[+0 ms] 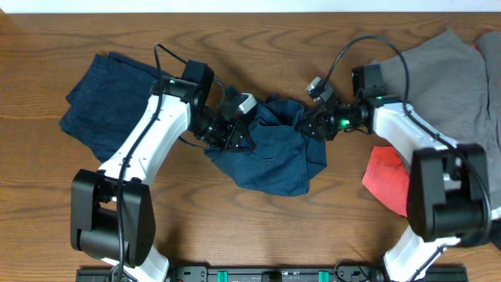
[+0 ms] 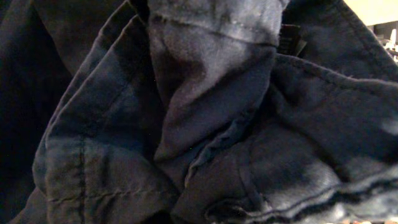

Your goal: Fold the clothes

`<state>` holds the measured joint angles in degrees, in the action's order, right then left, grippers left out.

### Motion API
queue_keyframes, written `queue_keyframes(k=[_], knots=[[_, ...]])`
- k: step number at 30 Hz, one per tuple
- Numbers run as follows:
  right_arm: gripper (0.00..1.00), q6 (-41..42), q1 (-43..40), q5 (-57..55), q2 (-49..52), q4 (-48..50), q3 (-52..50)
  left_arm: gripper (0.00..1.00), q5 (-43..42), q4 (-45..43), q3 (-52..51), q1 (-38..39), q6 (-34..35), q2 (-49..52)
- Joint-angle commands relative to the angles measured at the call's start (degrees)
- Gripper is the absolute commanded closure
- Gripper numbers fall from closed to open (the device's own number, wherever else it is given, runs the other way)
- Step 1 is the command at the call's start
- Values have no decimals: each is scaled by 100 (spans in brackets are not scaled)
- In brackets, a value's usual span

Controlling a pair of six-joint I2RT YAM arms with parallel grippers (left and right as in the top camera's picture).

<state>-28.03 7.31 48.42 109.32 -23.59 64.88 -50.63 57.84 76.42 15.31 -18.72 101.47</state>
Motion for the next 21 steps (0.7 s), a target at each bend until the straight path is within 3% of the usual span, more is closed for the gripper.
queue_keyframes(k=[1, 9, 12, 13, 15, 21], knots=[[44, -118, -11, 601, 330, 245, -50, 88, 31, 15, 68, -24, -114, -151], [47, -120, -7, 1646, 494, 610, -50, 88, 33, 13, 68, -24, -116, -151], [62, -120, -7, 1856, 494, 581, -50, 88, 57, -4, 68, -24, -114, -151], [70, -122, -7, 1941, 494, 584, -50, 88, 92, -11, 68, -24, -114, -151], [97, -120, -20, 2087, 494, 584, -50, 88, 201, -31, 68, -24, -114, -151], [99, 706, -39, 1904, 490, 549, -48, 88, 761, -227, 68, -26, 96, -151]])
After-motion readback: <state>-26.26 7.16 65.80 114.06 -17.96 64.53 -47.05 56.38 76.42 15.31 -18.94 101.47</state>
